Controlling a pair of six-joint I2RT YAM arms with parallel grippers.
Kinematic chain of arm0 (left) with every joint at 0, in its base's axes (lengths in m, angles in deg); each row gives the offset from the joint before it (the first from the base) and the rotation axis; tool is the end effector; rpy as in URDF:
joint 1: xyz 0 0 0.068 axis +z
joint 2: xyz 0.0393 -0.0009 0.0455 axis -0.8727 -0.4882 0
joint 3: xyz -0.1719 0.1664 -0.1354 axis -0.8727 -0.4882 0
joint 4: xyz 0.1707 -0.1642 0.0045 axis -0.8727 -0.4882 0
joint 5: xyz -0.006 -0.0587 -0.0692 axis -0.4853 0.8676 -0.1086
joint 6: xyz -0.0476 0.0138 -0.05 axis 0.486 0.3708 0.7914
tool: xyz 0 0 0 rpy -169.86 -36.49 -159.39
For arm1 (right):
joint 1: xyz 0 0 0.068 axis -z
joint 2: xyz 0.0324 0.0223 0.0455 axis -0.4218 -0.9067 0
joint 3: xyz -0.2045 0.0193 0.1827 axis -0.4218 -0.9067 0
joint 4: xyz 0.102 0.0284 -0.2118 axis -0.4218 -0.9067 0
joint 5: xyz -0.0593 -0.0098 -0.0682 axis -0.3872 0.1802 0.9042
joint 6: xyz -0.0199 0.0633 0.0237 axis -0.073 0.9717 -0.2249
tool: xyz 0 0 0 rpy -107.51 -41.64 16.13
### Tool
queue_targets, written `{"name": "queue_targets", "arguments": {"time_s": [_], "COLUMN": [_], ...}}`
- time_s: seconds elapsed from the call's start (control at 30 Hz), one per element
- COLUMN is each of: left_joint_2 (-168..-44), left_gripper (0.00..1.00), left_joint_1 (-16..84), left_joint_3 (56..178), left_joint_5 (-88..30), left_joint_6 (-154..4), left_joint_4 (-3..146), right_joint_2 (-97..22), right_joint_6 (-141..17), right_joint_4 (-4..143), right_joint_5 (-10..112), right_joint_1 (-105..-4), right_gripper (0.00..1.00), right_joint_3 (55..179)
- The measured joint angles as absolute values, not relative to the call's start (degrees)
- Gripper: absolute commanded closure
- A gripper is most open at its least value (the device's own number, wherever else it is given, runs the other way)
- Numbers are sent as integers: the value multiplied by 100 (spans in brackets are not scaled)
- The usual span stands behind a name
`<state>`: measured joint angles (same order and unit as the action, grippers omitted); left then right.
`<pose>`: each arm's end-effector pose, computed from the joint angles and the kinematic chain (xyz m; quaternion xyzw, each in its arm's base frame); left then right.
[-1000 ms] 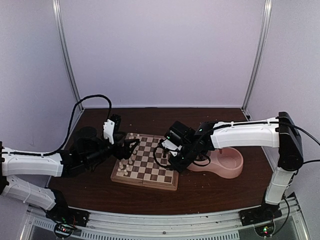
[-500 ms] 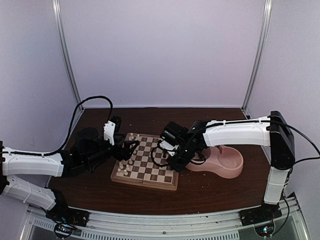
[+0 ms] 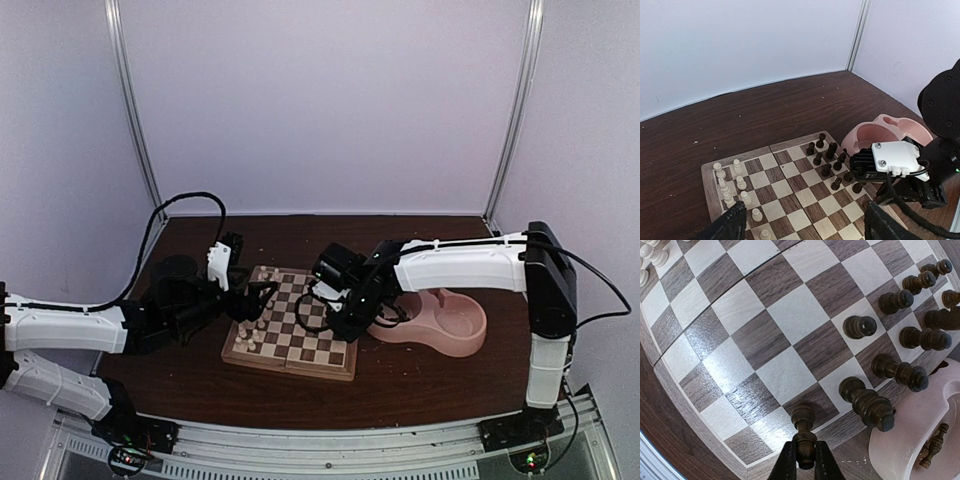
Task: Set up the chess pieces on the board
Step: Place the bishop on f8.
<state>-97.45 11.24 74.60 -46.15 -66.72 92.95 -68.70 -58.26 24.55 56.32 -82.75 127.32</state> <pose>0.1712 -0.1869 0.2435 0.1526 0.7703 -0.3017 0.5406 0.2031 0.3261 0.1938 -0.3974 0.9034 0.1038 0.1232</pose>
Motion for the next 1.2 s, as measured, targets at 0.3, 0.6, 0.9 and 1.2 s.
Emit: {"name": "queue_targets", "arguments": {"time_s": [0.3,0.6,0.9,1.2], "left_joint_2": [-9783,-9783,-9783,-9815], "left_gripper": [19,19,18,18], "left_joint_1": [1124,1124,1124,1124], "left_joint_3": [7460,7460,7467,7677], "left_joint_5": [-4612,-4612,-4610,-4608], "left_joint_6": [-6675,-6675,-6681,-6729], "left_joint_4": [9268,9196,9174,8868], "right_joint_2": [-6940,-6942,-6942,-6479], "right_joint_6": [-5885,-5946,-5957,-5926], "right_joint_4": [2446,2444,2460,2682], "right_joint_5": [5728,5743,5754,5584], "right_joint_1": [-8279,-8284,-8286,-8310], "right_gripper": [68,72,50,48], "right_joint_3": [12817,12819,12819,12559]}}
